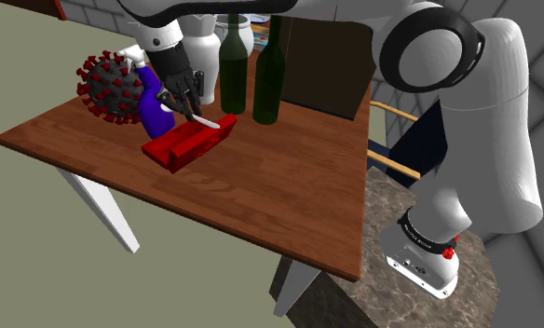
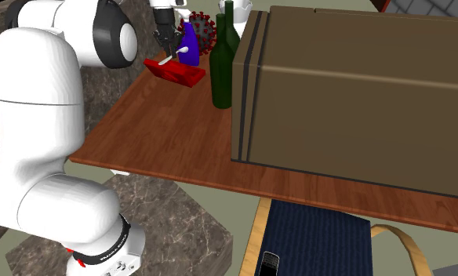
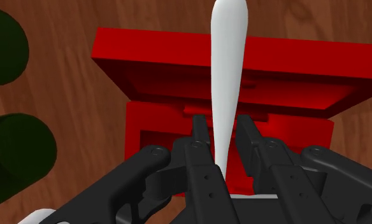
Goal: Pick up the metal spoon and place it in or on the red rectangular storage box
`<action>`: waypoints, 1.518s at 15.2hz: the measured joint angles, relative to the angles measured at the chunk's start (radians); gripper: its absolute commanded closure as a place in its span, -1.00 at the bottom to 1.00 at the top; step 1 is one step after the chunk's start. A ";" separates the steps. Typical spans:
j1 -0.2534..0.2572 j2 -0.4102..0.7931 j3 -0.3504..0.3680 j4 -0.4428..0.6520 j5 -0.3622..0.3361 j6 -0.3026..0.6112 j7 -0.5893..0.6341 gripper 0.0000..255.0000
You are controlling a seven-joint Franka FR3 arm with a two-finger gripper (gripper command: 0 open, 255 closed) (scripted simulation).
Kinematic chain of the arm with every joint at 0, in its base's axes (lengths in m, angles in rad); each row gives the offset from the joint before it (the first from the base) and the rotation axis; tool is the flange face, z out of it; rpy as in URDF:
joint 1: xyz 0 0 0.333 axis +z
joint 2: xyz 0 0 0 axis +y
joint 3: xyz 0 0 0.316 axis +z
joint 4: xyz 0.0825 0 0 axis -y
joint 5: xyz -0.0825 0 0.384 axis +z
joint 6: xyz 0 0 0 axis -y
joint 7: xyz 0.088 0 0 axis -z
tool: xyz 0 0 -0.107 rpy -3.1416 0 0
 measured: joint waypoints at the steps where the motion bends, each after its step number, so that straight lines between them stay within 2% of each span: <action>1: 0.000 0.001 0.000 -0.006 0.000 0.007 0.000 1.00; 7: -0.001 -0.003 0.000 -0.018 0.000 0.016 0.001 1.00; 8: -0.001 -0.003 0.000 -0.019 0.000 0.016 0.001 -1.00; 14: -0.002 -0.003 0.000 -0.019 0.000 0.016 0.001 -1.00; 16: 0.010 0.022 0.000 0.063 -0.002 -0.039 0.003 -1.00; 19: 0.032 0.134 -0.008 0.323 -0.012 -0.185 -0.015 -1.00; 21: 0.038 0.161 -0.011 0.386 -0.014 -0.222 -0.018 -1.00; 23: 0.039 0.166 -0.011 0.399 -0.014 -0.229 -0.018 -1.00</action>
